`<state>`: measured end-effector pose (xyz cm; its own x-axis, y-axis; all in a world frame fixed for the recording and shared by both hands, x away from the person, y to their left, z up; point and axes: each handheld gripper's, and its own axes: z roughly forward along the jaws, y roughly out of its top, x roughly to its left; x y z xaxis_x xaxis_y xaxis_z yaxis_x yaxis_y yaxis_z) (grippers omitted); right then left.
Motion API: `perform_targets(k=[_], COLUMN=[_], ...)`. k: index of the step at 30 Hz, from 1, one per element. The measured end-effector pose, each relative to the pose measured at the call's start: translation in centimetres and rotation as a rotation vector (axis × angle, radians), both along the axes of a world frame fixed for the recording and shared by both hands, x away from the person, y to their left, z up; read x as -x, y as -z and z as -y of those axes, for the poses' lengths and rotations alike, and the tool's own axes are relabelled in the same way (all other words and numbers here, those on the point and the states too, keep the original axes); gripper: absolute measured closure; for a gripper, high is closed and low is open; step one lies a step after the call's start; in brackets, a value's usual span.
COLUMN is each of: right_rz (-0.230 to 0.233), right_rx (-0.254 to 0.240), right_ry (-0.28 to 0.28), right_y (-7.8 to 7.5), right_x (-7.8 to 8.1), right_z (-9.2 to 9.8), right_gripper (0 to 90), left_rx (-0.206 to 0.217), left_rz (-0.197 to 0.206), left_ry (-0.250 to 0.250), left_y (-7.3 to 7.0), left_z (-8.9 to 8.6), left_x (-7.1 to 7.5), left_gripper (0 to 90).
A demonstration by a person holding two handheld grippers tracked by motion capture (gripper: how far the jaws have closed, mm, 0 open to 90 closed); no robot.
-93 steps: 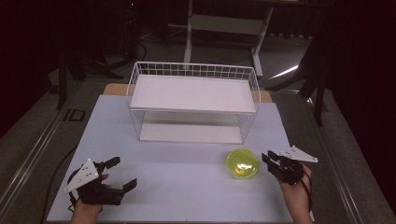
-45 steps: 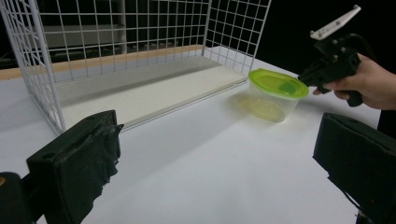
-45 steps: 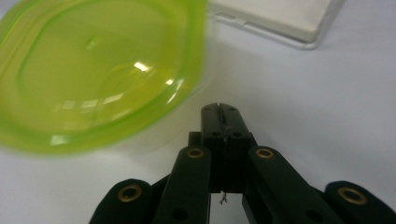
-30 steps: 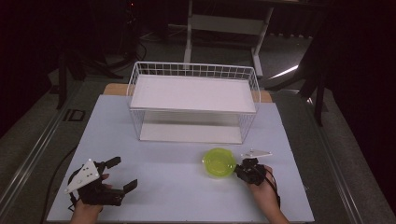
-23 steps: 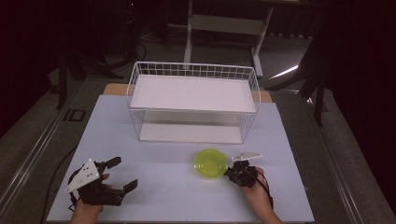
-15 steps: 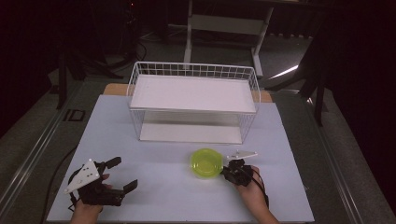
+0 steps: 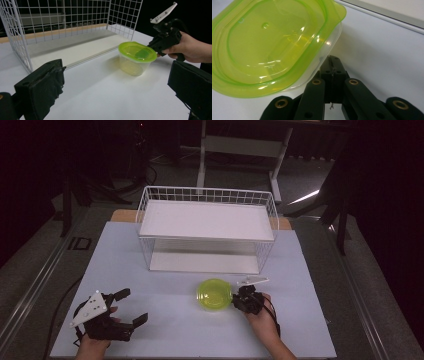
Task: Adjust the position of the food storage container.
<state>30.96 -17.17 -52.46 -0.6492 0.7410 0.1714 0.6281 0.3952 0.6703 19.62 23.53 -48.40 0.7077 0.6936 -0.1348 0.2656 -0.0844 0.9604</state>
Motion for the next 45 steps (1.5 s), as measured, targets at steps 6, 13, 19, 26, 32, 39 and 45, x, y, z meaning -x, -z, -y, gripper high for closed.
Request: perform_targets(k=[6,13,19,26,32,39,45], right_rz=[-0.018,-0.02,-0.032,-0.039,-0.056,-0.027,0.0], right_rx=[-0.006,-0.001,-0.018,-0.029,-0.029,-0.013,-0.004], right_ry=[-0.03,-0.059,-0.053,-0.077,-0.092,-0.083,-0.048], right_y=[0.1,0.1,0.3,0.1,0.4,0.1,-0.9], right_x=[0.0,0.5,0.9,1.4,1.2,1.4,1.9], right_z=[-1.7,-2.8,-2.4,-3.4,-4.2,-3.9,-1.9], right_gripper=[90.0,90.0,90.0,90.0,90.0,89.4,76.4], left_rx=[-0.002,-0.003,-0.004,-0.008,-0.007,-0.012,-0.011], left_rz=[0.001,0.005,0.003,0.0,0.0,-0.003,-0.008], left_ry=[0.0,0.002,0.003,0.007,0.005,0.014,0.024], left_y=[0.0,-0.1,0.0,0.0,0.0,0.1,0.2], left_z=[0.0,0.0,0.0,0.2,0.1,0.2,0.4], left_x=[0.1,0.1,0.1,0.0,0.0,0.0,-0.1], left_gripper=[1.4,1.4,1.4,1.4,1.4,1.4,1.4])
